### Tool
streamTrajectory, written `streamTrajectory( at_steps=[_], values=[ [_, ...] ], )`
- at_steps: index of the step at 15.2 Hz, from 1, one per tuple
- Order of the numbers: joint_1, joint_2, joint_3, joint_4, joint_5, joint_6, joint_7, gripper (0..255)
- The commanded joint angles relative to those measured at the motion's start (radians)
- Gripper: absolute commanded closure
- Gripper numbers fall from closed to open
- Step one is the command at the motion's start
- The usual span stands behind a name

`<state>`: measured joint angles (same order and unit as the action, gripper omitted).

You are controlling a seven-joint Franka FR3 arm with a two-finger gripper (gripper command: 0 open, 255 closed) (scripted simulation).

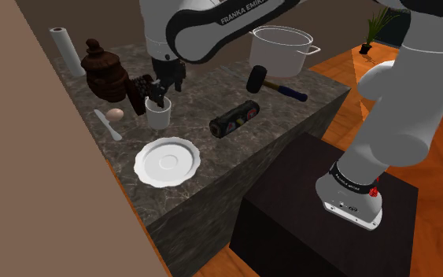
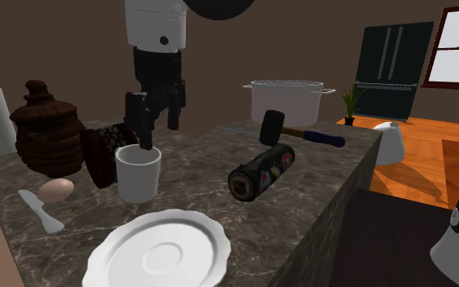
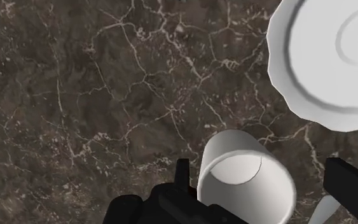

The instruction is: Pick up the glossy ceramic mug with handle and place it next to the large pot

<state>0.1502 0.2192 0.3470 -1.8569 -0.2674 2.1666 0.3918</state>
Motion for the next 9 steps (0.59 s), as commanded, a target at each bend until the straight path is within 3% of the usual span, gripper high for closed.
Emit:
streamTrajectory(
  at_steps=[1,5,9],
  values=[
    [0.022,0.075,0.000,0.070,-0.031,0.000,0.029,0],
    [0.078,0.229,-0.009,0.233,-0.083,-0.015,0.074,0],
    [0.080,0.258,-0.018,0.223,-0.097,0.022,0.082,0]
  ],
)
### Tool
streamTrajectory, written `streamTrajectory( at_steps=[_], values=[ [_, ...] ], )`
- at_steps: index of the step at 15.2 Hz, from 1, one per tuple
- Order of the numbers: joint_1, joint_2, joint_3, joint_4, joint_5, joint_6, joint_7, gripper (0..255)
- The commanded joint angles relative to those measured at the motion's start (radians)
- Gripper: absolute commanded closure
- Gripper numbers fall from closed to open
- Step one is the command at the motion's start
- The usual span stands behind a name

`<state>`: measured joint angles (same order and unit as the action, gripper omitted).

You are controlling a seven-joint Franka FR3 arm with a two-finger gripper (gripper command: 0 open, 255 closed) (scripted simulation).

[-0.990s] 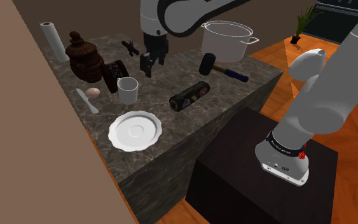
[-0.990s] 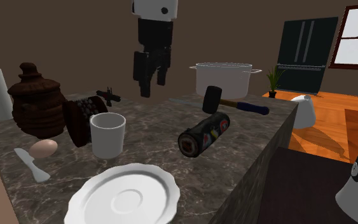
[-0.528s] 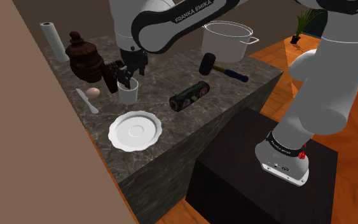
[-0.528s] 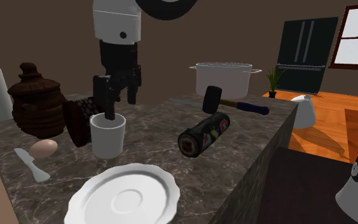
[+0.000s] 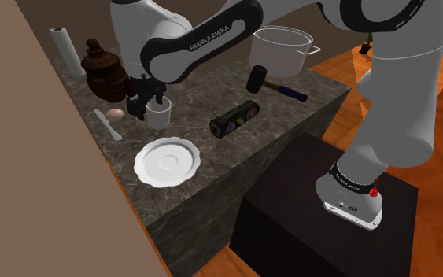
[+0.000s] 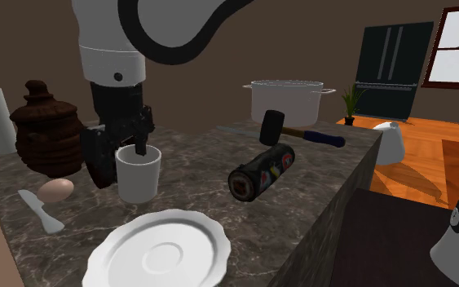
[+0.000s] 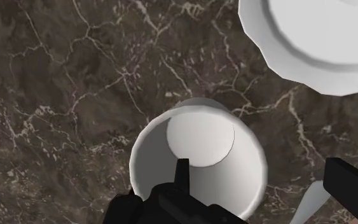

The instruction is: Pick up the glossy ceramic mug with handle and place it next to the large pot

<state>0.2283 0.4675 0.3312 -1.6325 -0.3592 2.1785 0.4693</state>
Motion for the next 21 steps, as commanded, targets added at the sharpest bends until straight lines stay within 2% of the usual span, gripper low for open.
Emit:
streamTrajectory(
  at_steps=[1,12,13,21],
  values=[
    [0.002,0.017,-0.005,-0.003,-0.008,0.019,0.006,0],
    [0.004,0.037,-0.010,-0.006,-0.018,0.042,0.012,0],
    [0.004,0.037,-0.010,-0.006,-0.018,0.042,0.012,255],
    [0.004,0.038,-0.010,-0.006,-0.018,0.042,0.012,255]
  ],
)
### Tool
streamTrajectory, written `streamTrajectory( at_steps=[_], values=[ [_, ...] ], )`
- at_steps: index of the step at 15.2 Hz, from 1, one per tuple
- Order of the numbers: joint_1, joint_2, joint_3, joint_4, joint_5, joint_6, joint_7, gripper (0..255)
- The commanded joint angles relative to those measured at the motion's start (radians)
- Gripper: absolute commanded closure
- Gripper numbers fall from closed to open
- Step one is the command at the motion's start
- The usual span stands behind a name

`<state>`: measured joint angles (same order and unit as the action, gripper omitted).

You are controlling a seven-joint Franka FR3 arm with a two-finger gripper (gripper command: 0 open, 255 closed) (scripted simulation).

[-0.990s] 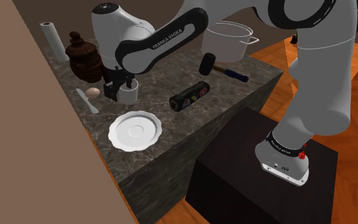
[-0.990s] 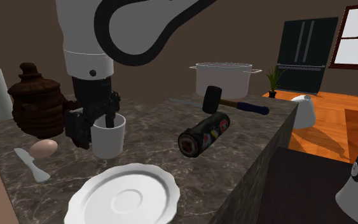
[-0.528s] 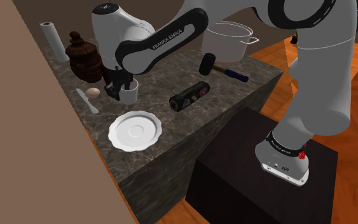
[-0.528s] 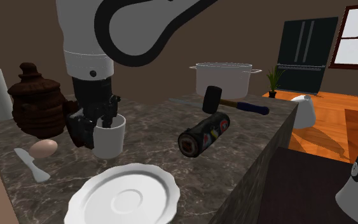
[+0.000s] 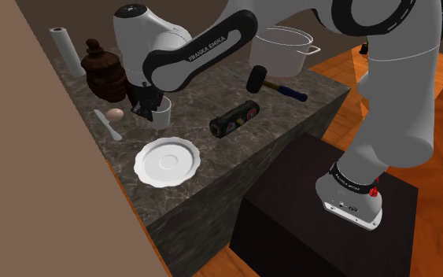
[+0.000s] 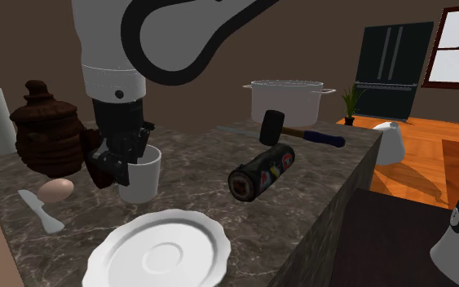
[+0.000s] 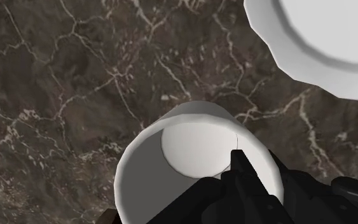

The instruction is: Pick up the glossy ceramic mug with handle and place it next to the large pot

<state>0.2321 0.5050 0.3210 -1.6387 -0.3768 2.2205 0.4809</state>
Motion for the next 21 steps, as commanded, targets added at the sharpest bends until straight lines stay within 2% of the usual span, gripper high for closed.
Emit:
streamTrajectory(
  at_steps=[1,21],
  values=[
    [0.000,0.000,0.000,0.000,0.000,0.000,0.000,255],
    [-0.006,-0.085,0.028,0.143,0.059,-0.218,-0.064,255]
  ],
)
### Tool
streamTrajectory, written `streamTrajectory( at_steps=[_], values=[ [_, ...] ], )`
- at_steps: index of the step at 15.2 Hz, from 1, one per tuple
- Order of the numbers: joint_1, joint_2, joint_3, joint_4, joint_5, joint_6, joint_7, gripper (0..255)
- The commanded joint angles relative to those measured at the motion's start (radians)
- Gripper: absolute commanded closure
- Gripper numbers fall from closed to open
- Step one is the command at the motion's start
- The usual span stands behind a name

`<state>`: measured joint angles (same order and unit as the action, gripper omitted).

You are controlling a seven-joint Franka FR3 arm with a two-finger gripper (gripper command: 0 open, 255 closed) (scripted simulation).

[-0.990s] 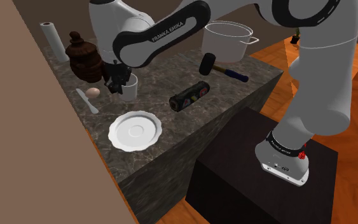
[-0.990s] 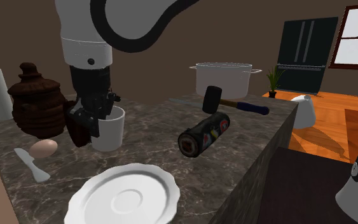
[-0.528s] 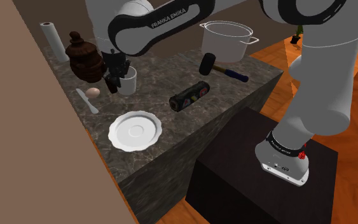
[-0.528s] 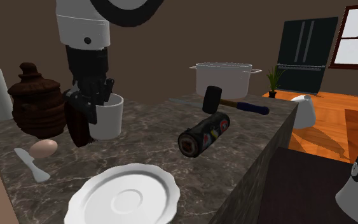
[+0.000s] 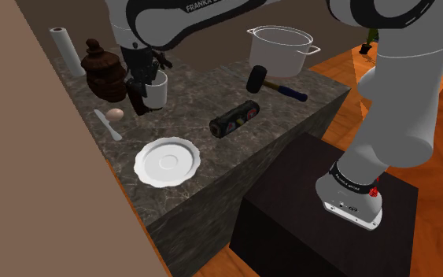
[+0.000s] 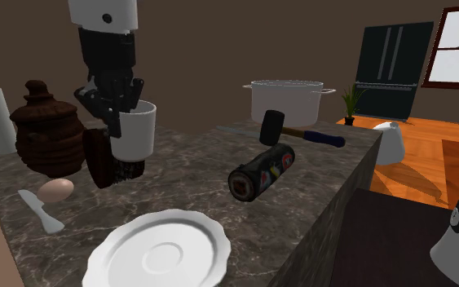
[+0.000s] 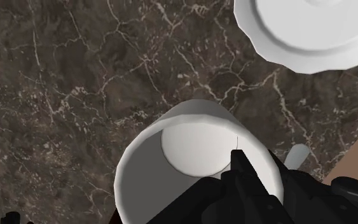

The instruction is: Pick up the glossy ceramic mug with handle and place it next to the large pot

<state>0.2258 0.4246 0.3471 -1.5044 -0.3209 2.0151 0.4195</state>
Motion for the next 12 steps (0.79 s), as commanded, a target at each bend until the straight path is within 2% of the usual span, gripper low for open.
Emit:
streamTrajectory(
  at_steps=[1,12],
  values=[
    [0.001,-0.007,0.002,0.018,0.005,-0.025,-0.005,255],
    [0.012,-0.015,0.009,0.154,0.019,-0.165,-0.034,255]
  ],
)
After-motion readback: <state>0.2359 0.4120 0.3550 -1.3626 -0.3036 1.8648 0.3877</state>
